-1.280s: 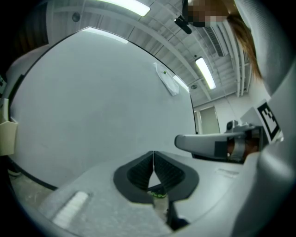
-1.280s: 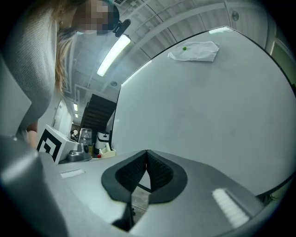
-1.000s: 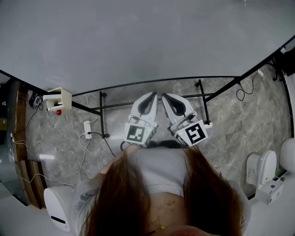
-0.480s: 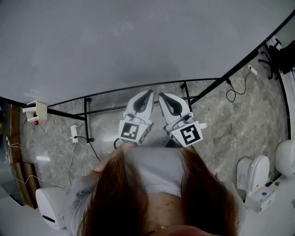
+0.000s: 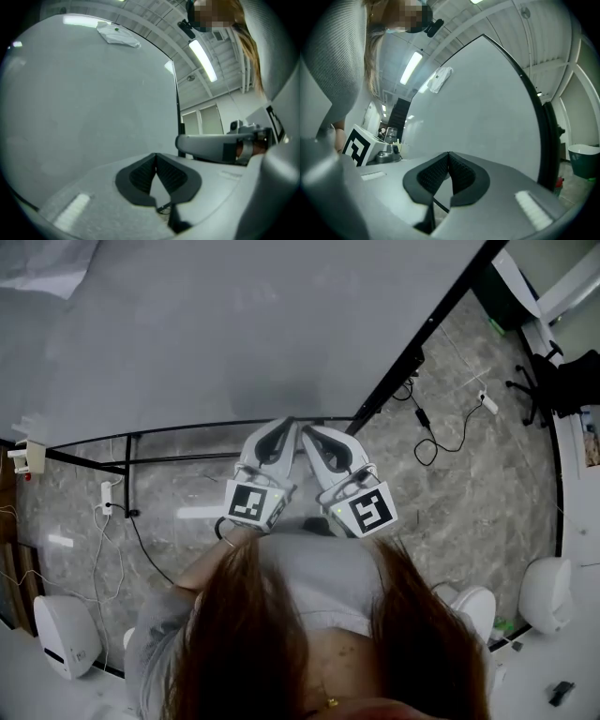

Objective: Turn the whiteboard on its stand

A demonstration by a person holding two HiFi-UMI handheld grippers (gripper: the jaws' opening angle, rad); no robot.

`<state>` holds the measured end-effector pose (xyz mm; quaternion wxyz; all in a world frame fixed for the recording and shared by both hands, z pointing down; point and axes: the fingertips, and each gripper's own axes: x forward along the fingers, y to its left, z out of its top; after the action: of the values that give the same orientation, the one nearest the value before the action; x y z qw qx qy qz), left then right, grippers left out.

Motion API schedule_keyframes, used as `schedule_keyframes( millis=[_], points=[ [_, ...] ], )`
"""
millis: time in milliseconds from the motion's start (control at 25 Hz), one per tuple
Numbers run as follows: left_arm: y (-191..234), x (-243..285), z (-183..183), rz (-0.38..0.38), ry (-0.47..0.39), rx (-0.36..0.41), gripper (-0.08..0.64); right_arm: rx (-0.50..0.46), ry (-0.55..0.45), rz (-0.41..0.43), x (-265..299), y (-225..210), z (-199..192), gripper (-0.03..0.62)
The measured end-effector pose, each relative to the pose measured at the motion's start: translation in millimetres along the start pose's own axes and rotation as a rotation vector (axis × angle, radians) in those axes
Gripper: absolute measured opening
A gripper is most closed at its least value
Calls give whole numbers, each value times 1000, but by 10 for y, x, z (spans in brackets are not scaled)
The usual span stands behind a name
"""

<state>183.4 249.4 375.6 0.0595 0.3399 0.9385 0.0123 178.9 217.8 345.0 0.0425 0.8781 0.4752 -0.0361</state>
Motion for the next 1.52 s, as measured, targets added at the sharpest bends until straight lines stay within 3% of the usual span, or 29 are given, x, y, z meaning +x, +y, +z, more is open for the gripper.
schedule_keyframes(
  millis=[320,520,720,800,960,1040,1080,1160,1240,1360,1440,1520],
  points=[
    [-241,246,-84,-12,-3,-25,-2,19,14,-29,-120,-344,-139,-7],
    [-213,258,-43,-24,-8,-24,-3,-15,-3,-46,-271,-494,52,-6],
    [-210,312,-55,-35,-22,-29,-3,-83,-14,102,-540,-1006,504,11],
    [-223,312,-101,-39,-11,-38,-3,-89,-21,177,-646,-1250,660,168],
    [-258,333,-150,-40,15,-50,-3,-1,-42,305,-648,-1859,1065,388],
    [-269,388,-141,-22,11,-34,-3,-13,-9,448,-510,-1961,1226,461],
    [-267,403,-127,-6,6,-29,-3,-22,10,538,-430,-1913,1277,468],
    [-275,409,-83,28,-7,-29,-3,-19,29,707,-288,-1729,1354,472],
    [-298,399,-49,46,-16,-27,-3,6,35,824,-160,-1571,1393,472],
    [-235,310,-105,60,0,-35,-3,19,44,888,103,-1446,1373,445],
    [-152,245,-149,82,12,-44,-3,14,32,911,233,-1412,1369,360],
    [-116,218,-144,107,14,-45,-3,-19,42,936,231,-1420,1357,170]
  ],
)
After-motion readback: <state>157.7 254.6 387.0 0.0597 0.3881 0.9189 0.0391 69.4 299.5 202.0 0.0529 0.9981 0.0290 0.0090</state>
